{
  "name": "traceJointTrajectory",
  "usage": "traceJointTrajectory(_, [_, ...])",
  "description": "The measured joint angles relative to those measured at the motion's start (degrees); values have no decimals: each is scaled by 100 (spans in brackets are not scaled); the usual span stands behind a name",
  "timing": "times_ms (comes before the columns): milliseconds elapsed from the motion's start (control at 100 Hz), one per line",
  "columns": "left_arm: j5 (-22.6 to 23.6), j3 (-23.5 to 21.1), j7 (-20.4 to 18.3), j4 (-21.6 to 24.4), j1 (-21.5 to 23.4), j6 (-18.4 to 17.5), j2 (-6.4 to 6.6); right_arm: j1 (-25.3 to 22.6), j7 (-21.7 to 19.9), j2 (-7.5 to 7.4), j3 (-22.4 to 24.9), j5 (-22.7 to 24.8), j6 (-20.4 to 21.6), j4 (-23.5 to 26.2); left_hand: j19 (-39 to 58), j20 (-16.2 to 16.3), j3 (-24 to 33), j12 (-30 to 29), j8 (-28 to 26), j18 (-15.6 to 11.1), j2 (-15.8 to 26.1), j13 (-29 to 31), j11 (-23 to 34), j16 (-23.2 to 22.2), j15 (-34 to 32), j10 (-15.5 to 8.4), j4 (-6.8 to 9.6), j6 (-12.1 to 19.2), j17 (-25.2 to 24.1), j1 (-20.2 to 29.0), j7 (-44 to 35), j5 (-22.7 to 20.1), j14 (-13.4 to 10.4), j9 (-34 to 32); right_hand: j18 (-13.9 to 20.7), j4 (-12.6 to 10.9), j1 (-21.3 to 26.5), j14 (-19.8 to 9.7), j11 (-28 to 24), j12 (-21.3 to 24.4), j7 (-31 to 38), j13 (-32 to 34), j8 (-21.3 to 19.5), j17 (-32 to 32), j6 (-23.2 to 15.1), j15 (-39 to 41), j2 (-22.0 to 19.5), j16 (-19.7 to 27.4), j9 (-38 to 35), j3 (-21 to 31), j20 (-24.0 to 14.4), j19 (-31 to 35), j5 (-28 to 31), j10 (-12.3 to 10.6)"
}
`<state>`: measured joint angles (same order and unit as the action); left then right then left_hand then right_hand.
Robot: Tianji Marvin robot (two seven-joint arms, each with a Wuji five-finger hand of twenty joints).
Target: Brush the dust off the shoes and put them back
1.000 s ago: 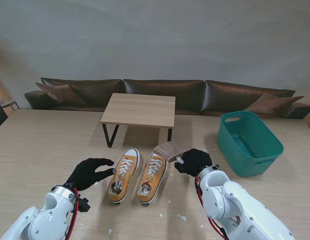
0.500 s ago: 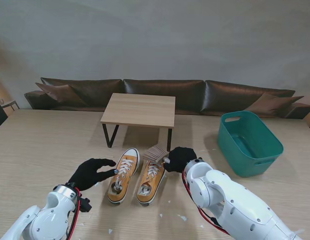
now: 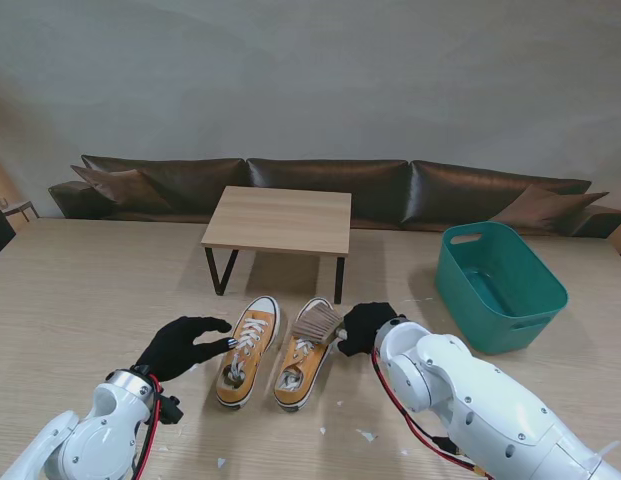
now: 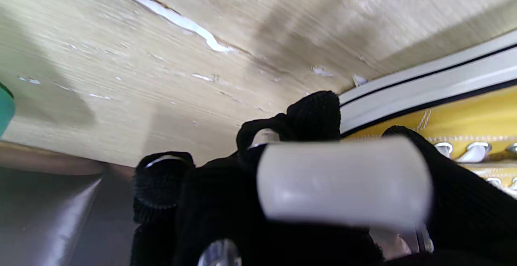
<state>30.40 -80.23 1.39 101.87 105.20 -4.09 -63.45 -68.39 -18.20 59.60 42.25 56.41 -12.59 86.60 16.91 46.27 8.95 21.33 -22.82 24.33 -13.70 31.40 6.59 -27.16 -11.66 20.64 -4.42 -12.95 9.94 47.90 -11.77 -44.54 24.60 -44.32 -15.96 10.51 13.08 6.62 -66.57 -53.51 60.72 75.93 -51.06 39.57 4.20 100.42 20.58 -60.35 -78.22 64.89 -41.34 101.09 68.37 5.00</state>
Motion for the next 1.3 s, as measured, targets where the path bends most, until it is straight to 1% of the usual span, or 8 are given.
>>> traceJointTrajectory(60, [0,-4,29,0,7,-7,-2,-38,-115,-17,93,40,52,38,0,0,0,0,0,0,0,0,0,0,0,0,0,0,0,0,0,0,0,0,4,0,0,-8,0,0,0,0,-12,0,-8,0,-1,0,0,0,0,0,0,-5])
traceJointTrajectory(330, [-3,-22,48,-3,13,-28,-4,-555,-272,-77,851,274,498,358,0,-1,-2,0,0,0,0,0,0,0,0,0,0,0,0,66,0,-2,0,0,8,0,0,-11,0,0,0,0,-16,0,-10,0,-16,1,0,0,2,0,1,-7])
traceJointTrajectory(480, [12,-57,55,5,42,-28,-5,-756,-717,-131,1162,483,903,565,0,-1,-4,0,0,0,0,0,0,0,0,0,0,0,-1,66,0,-2,0,0,8,0,-1,-11,0,0,0,0,-16,0,-10,0,-16,31,0,-1,7,0,1,-7])
traceJointTrajectory(710, [24,-91,106,11,84,-46,-8,-1172,-938,-157,1851,682,1250,993,0,-1,-7,0,0,0,0,0,0,0,0,0,1,-1,-1,66,0,-4,0,0,9,0,-1,-11,0,0,0,0,-16,0,-10,0,-16,49,0,-1,9,0,1,-7])
traceJointTrajectory(820, [24,-91,101,12,84,-41,-8,-1314,-803,-166,2050,641,1225,1152,0,-1,-7,0,0,0,0,1,0,0,0,0,1,-4,-1,66,0,-4,0,-2,9,0,-1,-11,0,0,0,0,-16,0,-10,0,-16,49,0,-1,9,0,1,-7])
traceJointTrajectory(990, [24,-79,84,12,74,-31,-7,-1285,-471,-173,1912,397,919,1285,0,-1,-8,0,0,0,0,1,0,0,0,0,1,-4,-1,66,0,-5,0,-3,9,0,-1,-11,-1,0,0,0,-16,0,-10,0,-16,50,0,-1,9,0,1,-7])
traceJointTrajectory(1150, [24,-77,86,10,70,-31,-7,-860,24,-159,1271,218,603,1157,0,-1,-9,0,0,0,0,1,0,0,0,0,1,-4,-1,66,0,-6,0,-3,9,0,-1,-11,-1,0,0,0,-16,0,-11,0,-16,51,0,-1,9,0,1,-7])
traceJointTrajectory(1300, [21,-60,78,5,57,-22,-6,-304,272,-70,649,-78,495,707,0,-1,-10,0,0,0,0,2,0,0,0,2,1,-4,-1,66,0,-7,0,-3,9,0,-1,-12,-1,0,0,0,-16,0,-10,0,-16,51,0,-1,9,0,1,-7])
